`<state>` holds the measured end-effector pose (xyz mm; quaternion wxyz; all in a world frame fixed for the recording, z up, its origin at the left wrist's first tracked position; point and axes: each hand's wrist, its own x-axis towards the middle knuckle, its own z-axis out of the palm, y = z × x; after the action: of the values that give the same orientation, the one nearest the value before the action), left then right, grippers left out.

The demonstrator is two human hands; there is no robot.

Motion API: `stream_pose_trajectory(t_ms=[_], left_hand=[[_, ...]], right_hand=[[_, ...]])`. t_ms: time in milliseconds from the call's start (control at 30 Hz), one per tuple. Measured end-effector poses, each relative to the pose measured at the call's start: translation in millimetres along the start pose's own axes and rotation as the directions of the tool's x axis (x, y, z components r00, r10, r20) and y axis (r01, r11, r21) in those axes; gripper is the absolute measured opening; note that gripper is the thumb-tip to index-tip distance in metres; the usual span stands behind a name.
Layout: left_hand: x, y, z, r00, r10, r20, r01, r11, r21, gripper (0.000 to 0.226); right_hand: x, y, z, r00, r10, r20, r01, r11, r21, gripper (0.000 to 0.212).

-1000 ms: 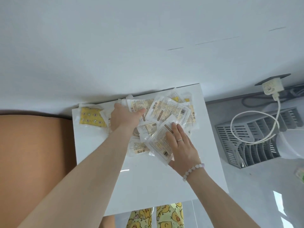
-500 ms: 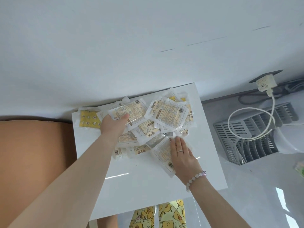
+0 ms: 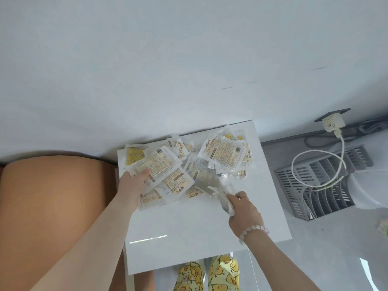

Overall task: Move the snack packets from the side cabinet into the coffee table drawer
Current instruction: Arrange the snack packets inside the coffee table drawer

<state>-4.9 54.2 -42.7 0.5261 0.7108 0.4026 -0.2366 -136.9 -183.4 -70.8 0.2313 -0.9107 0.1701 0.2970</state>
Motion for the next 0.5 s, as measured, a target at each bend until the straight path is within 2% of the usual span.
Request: stream_pose_trajectory(t_ms=[67, 133, 200, 267, 333, 367, 433, 500], left_hand=[[-12.0, 5.8, -7.0, 0.999, 0.014, 0.049, -0.012, 0.999, -0.033, 0.029], [-25.8, 13.0, -10.9, 0.994, 0.027, 0.103, -0.020, 0.997, -0.068, 0.023], [-41.5, 21.1, -12.5, 0.989, 0.029, 0.146, -0.015, 0.995, -0.096, 0.018], [-57.3, 29.0, -13.2, 0.982, 0.026, 0.187, -0.006, 0.994, -0.109, 0.018], [-74.6, 38.1, -12.7, 0.972, 0.025, 0.233, 0.000, 0.994, -0.108, 0.017], [-84.2, 43.4, -12.4, 0.966, 0.022, 0.256, 0.005, 0.995, -0.101, 0.015], [-104.3, 55.8, -12.9, 0.952, 0.031, 0.303, -0.001, 0.995, -0.097, 0.010], [-119.8, 66.7, -14.7, 0.938, 0.041, 0.343, -0.016, 0.997, -0.076, 0.014]], right_hand=[[-15.0, -9.8, -9.7, 0.993, 0.109, 0.040, -0.115, 0.975, 0.188, 0.027], [-27.4, -18.2, -16.5, 0.966, 0.247, 0.081, -0.259, 0.892, 0.370, 0.028], [-39.6, -27.0, -30.7, 0.926, 0.359, 0.116, -0.358, 0.734, 0.577, 0.034], [-49.4, -31.6, -51.8, 0.883, 0.419, 0.212, -0.430, 0.541, 0.723, 0.030], [-60.9, -35.7, -80.8, 0.874, 0.397, 0.281, -0.447, 0.429, 0.785, 0.013], [-67.0, -37.5, -96.1, 0.872, 0.380, 0.308, -0.453, 0.393, 0.800, 0.013], [-80.0, -40.6, -127.2, 0.889, 0.294, 0.352, -0.437, 0.310, 0.845, 0.032], [-94.6, -47.8, -155.1, 0.921, 0.161, 0.355, -0.379, 0.161, 0.911, 0.027]])
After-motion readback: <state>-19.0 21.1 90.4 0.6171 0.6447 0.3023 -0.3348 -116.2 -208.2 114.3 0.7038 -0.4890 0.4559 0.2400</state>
